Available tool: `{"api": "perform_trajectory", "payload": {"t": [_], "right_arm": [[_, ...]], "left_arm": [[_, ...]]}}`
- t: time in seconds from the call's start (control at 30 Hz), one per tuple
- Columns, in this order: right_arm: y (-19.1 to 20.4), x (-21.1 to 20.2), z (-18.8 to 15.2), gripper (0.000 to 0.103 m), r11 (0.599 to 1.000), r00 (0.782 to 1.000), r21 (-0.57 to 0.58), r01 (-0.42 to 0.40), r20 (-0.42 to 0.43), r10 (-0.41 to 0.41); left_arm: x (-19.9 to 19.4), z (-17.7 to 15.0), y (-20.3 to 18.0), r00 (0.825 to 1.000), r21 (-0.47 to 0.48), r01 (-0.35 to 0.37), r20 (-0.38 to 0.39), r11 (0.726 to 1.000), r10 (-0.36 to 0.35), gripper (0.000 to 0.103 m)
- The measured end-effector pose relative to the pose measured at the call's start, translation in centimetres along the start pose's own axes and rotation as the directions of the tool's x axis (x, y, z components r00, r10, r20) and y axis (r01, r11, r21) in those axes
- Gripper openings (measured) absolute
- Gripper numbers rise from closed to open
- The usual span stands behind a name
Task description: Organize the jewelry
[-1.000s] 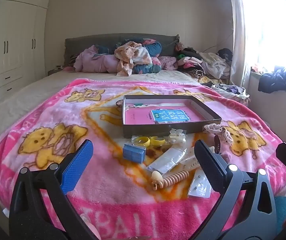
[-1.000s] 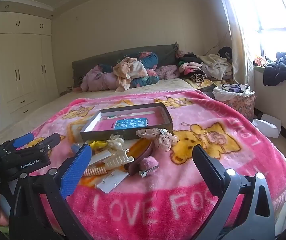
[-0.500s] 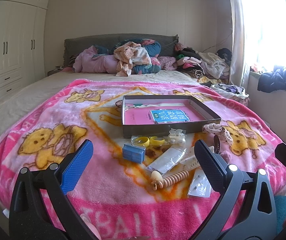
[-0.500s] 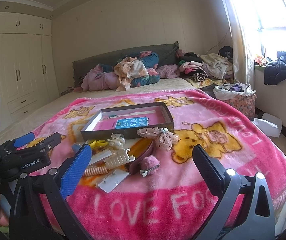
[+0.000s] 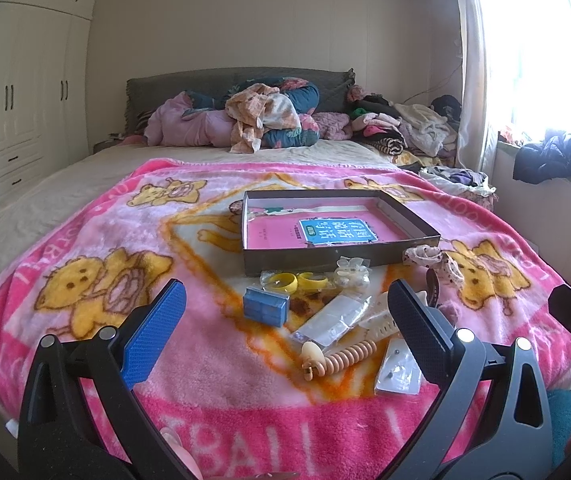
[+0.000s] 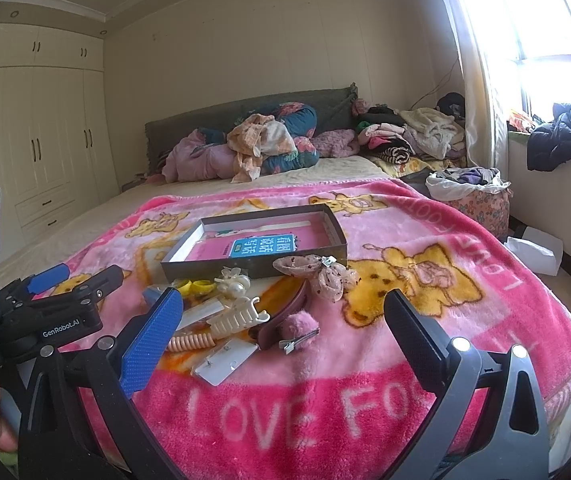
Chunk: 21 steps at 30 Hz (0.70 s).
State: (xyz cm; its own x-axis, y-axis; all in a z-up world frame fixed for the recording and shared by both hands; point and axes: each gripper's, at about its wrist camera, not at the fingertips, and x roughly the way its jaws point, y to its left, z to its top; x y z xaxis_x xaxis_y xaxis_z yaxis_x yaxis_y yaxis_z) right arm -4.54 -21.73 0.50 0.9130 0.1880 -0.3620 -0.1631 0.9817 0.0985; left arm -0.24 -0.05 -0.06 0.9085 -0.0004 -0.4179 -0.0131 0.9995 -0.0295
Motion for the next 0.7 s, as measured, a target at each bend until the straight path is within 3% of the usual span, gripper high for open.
{"api": "perform_trajectory", "payload": {"t": [0.7], "right_arm": [[-0.54,0.21,-0.22,0.098,1.000,1.000,0.001,0.000,-0.005,0.000]], "left_arm": [[-0.13,0.08,0.19,1.000,0.002,0.006,-0.004,1.000,-0.006,0.093]]}}
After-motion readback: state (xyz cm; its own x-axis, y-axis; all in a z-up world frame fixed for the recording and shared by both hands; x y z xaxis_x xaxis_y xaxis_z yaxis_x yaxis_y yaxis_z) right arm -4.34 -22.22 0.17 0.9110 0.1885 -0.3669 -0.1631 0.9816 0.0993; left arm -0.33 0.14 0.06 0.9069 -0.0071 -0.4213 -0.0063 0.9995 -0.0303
